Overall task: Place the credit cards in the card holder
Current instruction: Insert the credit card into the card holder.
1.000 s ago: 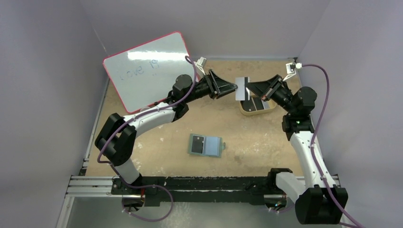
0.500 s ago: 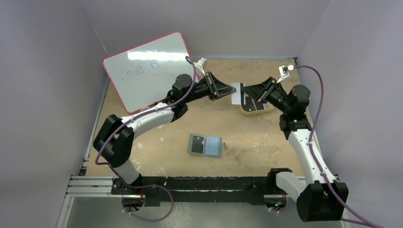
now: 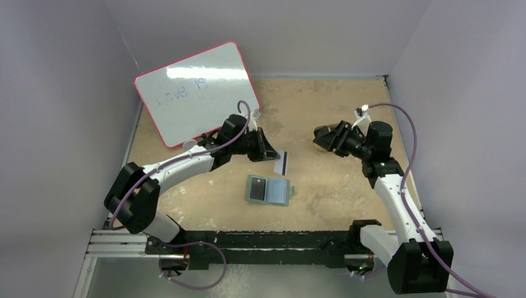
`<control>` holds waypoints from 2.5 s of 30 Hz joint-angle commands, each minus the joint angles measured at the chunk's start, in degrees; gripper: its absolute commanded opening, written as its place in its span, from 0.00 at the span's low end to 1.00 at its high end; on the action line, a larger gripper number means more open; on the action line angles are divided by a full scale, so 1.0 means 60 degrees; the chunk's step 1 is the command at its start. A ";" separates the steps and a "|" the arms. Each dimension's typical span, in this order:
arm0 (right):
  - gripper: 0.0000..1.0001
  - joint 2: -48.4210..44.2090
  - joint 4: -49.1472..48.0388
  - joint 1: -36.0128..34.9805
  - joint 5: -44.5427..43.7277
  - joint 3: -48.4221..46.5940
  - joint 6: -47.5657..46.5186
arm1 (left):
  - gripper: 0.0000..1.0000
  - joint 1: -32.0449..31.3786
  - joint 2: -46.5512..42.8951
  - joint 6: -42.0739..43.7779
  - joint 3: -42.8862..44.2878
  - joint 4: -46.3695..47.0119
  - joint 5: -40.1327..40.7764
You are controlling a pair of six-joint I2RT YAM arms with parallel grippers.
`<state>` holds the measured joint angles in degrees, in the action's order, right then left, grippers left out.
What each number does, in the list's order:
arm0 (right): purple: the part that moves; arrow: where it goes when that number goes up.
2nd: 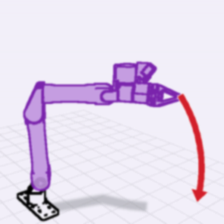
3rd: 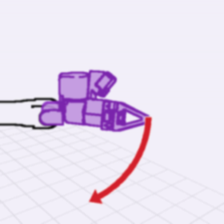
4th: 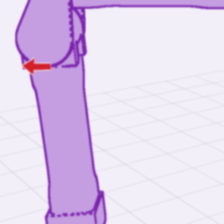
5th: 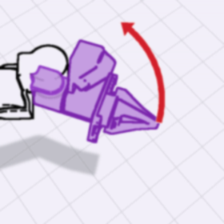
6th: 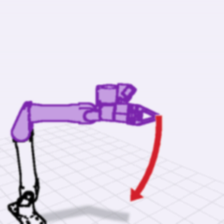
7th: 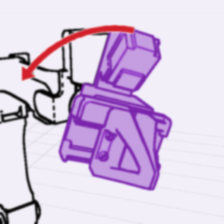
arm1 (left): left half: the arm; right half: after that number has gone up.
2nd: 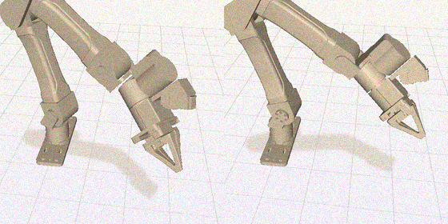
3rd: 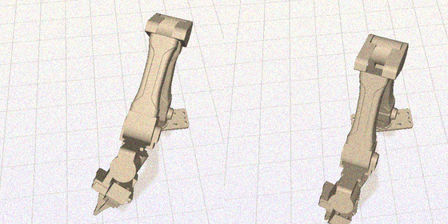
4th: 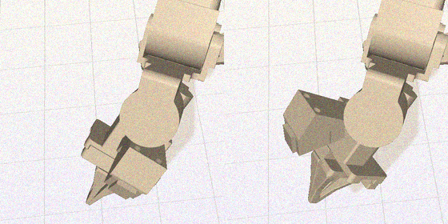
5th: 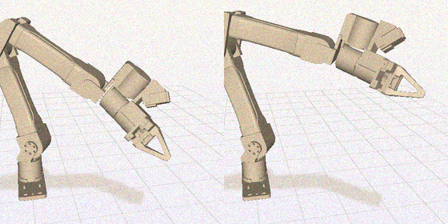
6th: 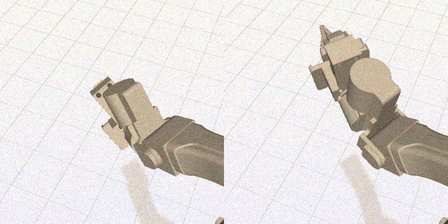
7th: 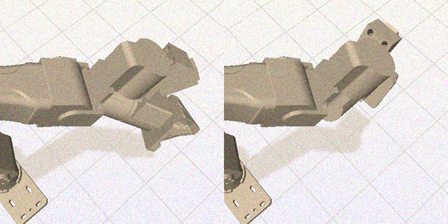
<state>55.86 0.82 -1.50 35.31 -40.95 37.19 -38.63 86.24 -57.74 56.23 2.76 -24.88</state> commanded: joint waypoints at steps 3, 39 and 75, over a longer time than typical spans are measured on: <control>0.52 -0.0136 0.0777 -0.0745 -0.0848 0.1081 -0.0316 | 0.00 0.0039 -0.0448 0.1282 -0.0799 -0.2331 0.0669; 0.53 0.1766 0.0070 -0.5378 -0.4168 0.1963 0.1314 | 0.00 0.0466 -0.0667 0.0562 -0.3636 0.1201 0.0010; 0.12 0.2980 -0.0547 -0.5626 -0.5107 0.2496 0.1026 | 0.00 0.0462 0.0601 0.1264 -0.4077 0.2075 0.0177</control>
<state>73.14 -0.97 -34.98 6.52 -26.61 43.92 -36.03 88.84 -53.12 31.64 15.57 -25.26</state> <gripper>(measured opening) 0.128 0.008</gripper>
